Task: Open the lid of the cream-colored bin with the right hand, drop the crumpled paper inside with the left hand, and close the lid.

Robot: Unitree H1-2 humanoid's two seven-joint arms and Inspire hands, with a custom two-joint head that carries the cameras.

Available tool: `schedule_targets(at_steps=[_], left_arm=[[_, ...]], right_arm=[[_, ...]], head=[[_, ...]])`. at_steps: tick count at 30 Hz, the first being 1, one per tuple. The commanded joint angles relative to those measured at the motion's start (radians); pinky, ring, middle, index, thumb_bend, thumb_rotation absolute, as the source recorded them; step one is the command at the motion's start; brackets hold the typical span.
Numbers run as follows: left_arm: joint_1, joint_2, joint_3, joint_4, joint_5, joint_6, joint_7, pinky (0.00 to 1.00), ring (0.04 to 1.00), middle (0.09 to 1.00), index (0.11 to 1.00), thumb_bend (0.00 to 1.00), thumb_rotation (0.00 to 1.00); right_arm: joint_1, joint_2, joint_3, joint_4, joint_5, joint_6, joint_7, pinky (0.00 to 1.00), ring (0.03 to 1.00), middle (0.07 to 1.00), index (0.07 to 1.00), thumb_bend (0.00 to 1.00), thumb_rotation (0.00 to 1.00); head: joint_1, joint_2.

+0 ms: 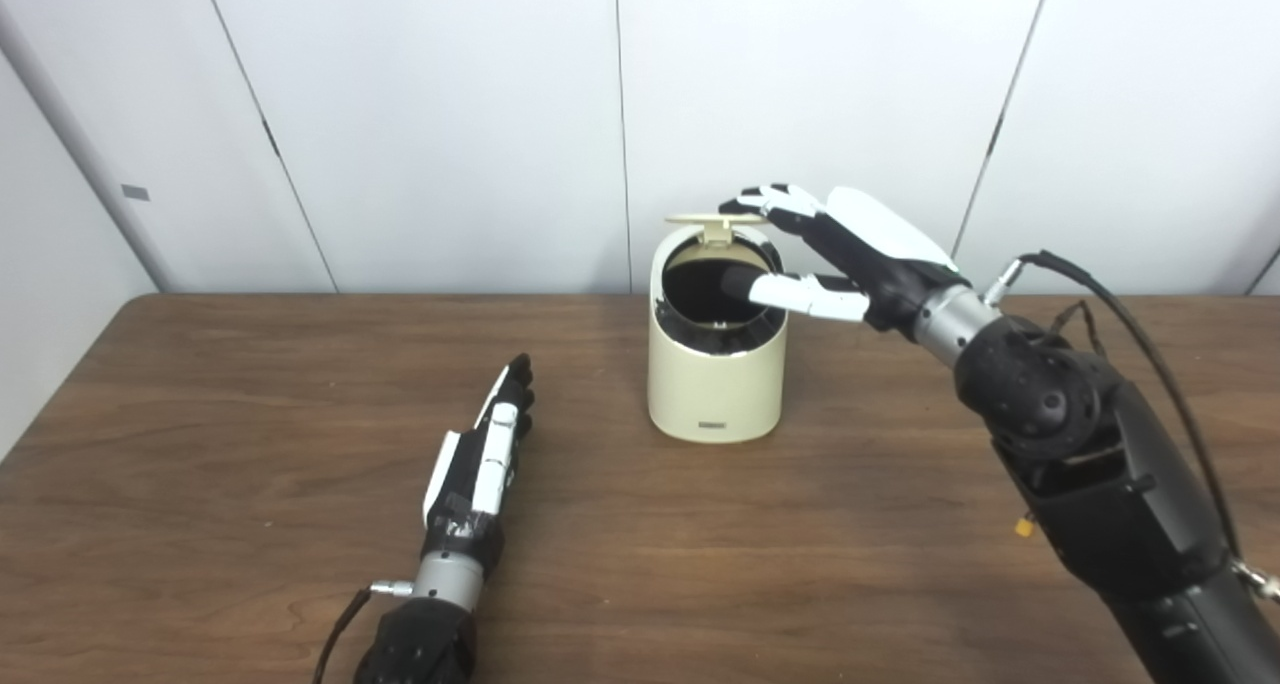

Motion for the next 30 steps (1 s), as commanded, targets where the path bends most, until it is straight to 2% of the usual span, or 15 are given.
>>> schedule_targets(at_steps=[1, 7, 13, 18, 30], left_arm=[[-0.026, -0.002, -0.012, -0.004, 0.003, 0.003, -0.002, 1.0, 1.0, 1.0, 1.0, 0.61, 1.0], [-0.027, -0.006, -0.014, -0.013, 0.009, 0.02, 0.009, 1.0, 1.0, 1.0, 1.0, 0.62, 1.0], [-0.027, -0.002, -0.021, -0.015, 0.008, 0.028, 0.009, 1.0, 1.0, 1.0, 1.0, 0.61, 1.0], [-0.032, 0.001, -0.024, -0.014, 0.013, 0.032, 0.015, 1.0, 1.0, 1.0, 1.0, 0.6, 1.0], [-0.034, 0.001, -0.04, -0.03, 0.037, 0.056, 0.023, 1.0, 1.0, 1.0, 1.0, 0.6, 1.0]], right_arm=[[-0.033, -0.02, -0.009, -0.042, -0.014, -0.011, -0.002, 0.92, 1.0, 0.949, 0.877, 0.64, 1.0], [-0.025, -0.043, 0.016, -0.07, -0.04, -0.037, 0.034, 0.94, 1.0, 0.929, 0.875, 0.65, 1.0], [-0.007, -0.062, 0.041, -0.097, -0.097, -0.049, 0.058, 0.96, 1.0, 0.917, 0.872, 0.6, 0.98], [0.017, -0.057, 0.049, -0.108, -0.119, -0.059, 0.066, 1.0, 1.0, 0.92, 0.869, 0.62, 0.97], [0.048, -0.041, 0.074, -0.093, -0.159, -0.111, 0.065, 1.0, 1.0, 0.924, 0.868, 0.62, 1.0]], head=[[0.0, 0.001], [0.001, 0.009], [0.004, 0.014], [0.006, 0.016], [0.016, 0.026]])
